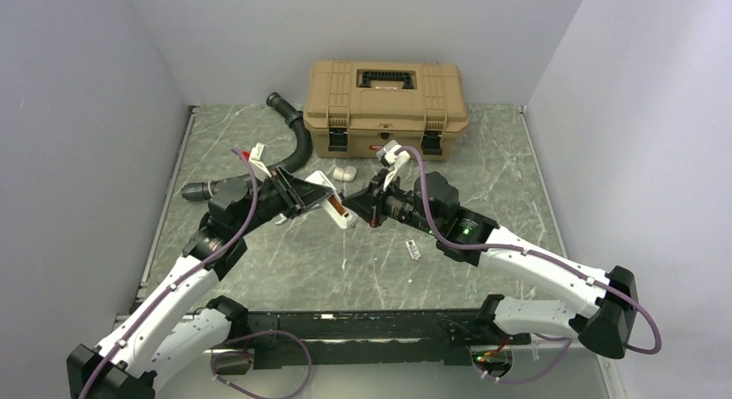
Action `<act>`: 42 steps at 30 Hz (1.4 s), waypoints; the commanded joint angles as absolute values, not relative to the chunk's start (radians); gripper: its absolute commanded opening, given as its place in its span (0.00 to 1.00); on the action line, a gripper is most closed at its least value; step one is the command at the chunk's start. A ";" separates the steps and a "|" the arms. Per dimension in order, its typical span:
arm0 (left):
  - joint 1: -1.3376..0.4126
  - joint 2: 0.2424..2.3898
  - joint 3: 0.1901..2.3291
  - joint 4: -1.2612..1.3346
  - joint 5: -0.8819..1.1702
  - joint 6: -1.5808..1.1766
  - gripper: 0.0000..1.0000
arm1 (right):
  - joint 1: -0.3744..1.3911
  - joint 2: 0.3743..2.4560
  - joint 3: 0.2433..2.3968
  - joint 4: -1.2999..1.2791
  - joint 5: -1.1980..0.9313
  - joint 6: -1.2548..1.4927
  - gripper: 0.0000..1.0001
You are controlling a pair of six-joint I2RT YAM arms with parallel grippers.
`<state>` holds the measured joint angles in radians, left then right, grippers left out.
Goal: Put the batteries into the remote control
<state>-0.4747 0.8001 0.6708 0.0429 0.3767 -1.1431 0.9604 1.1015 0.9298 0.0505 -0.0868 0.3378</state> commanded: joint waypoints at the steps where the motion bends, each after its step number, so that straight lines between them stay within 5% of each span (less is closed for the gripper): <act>1: -0.476 0.786 0.667 0.111 0.390 -1.154 0.00 | 0.967 1.106 0.957 0.105 -0.081 0.356 0.00; 20: -0.477 0.776 0.660 0.117 0.381 -1.161 0.00 | 0.978 1.142 0.961 0.116 -0.050 0.388 0.01; 42: -0.477 0.770 0.653 0.125 0.377 -1.175 0.00 | 0.993 1.155 0.952 0.076 -0.006 0.367 0.13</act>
